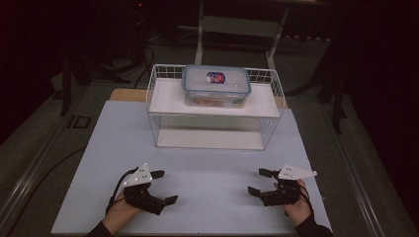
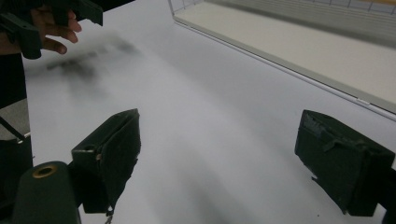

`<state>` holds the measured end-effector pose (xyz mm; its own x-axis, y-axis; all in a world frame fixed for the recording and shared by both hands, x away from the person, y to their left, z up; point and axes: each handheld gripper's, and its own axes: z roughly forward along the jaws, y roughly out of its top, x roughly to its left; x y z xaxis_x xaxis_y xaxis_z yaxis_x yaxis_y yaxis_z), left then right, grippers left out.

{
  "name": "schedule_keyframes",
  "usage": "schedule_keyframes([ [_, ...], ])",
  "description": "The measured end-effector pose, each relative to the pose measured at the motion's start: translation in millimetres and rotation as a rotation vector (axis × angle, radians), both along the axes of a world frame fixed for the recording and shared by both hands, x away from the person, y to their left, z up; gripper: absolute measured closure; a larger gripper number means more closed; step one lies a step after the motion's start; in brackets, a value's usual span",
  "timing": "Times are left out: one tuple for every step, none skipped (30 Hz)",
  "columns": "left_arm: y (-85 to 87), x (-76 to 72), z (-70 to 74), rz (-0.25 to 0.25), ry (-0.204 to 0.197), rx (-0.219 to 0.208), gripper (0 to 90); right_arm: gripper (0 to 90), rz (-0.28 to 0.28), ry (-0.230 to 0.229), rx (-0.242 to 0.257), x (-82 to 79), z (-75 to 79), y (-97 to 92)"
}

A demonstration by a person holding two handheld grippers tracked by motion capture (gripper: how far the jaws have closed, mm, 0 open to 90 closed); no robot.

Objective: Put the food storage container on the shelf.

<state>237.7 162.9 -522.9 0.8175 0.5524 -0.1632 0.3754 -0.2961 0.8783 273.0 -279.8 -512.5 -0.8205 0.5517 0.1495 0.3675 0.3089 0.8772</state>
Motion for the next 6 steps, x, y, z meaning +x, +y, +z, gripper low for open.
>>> schedule_keyframes([
  [-0.2,0.2,-0.4,0.002,0.002,0.003,0.9,14.0,0.002,0.001,-0.001,0.0,-0.4,0.4],
  [-0.2,0.1,-0.7,0.001,0.002,0.003,0.9,14.0,0.004,0.0,-0.002,0.0,-0.7,0.9],
  [-0.3,0.1,-0.8,0.0,0.006,0.001,0.9,14.0,0.006,0.001,-0.006,-0.1,-0.7,1.2],
  [-0.6,0.0,-0.9,-0.001,0.007,0.005,0.9,14.0,0.007,0.001,-0.008,-0.3,-0.7,1.6],
  [-0.8,-0.1,-1.0,-0.002,0.003,0.01,0.9,14.0,0.009,0.001,-0.007,-0.3,-0.8,2.0],
  [-1.4,-0.2,-1.4,-0.002,0.006,0.011,0.9,14.0,0.009,0.002,-0.007,-0.3,-0.9,2.3],
])
